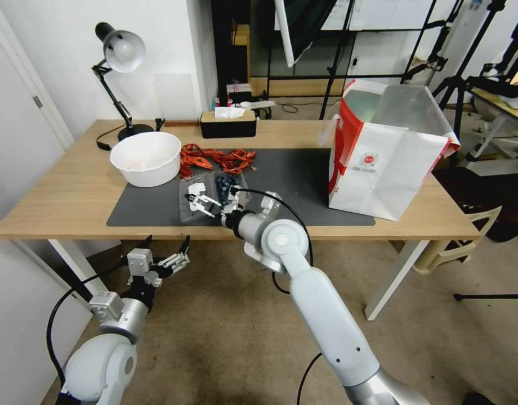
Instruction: Close the takeout container lid, then place the container into the takeout bag.
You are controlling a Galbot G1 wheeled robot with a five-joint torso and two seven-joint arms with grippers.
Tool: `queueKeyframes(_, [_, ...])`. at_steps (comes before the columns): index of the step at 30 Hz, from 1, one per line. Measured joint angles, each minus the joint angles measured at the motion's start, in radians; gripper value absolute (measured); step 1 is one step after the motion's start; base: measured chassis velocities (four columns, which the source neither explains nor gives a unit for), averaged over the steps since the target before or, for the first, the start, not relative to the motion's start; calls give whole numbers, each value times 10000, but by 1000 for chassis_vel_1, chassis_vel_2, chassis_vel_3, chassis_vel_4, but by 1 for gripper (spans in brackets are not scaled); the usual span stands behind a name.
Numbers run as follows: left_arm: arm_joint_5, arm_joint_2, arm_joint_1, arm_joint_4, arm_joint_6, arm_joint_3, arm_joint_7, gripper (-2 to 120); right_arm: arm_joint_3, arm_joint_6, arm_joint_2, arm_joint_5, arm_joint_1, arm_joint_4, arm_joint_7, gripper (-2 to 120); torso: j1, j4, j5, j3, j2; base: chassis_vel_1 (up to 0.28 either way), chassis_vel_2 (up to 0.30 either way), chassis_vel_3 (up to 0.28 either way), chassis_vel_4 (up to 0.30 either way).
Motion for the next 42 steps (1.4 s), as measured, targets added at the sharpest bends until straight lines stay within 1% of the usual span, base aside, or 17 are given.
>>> queueKeyframes(11, [38,-38,86,-6,-79,-35,3,100,-319,-58,8,-88,207,-453,109,100,1,-1,1,0,0,0,0,0,0])
queueKeyframes(26, [99,-91,111,-45,-95,-3,-1,100,-426,-89,2,33,140,-426,53,100,1,-1,1,0,0,0,0,0,0])
queueKeyframes(33, [116,-113,122,-65,-98,17,-6,100,-390,-90,0,443,120,-251,111,100,1,-1,1,0,0,0,0,0,0])
queueKeyframes(42, [133,-124,112,-67,-98,46,-10,100,-384,-104,-1,561,112,-186,198,100,1,-1,1,0,0,0,0,0,0])
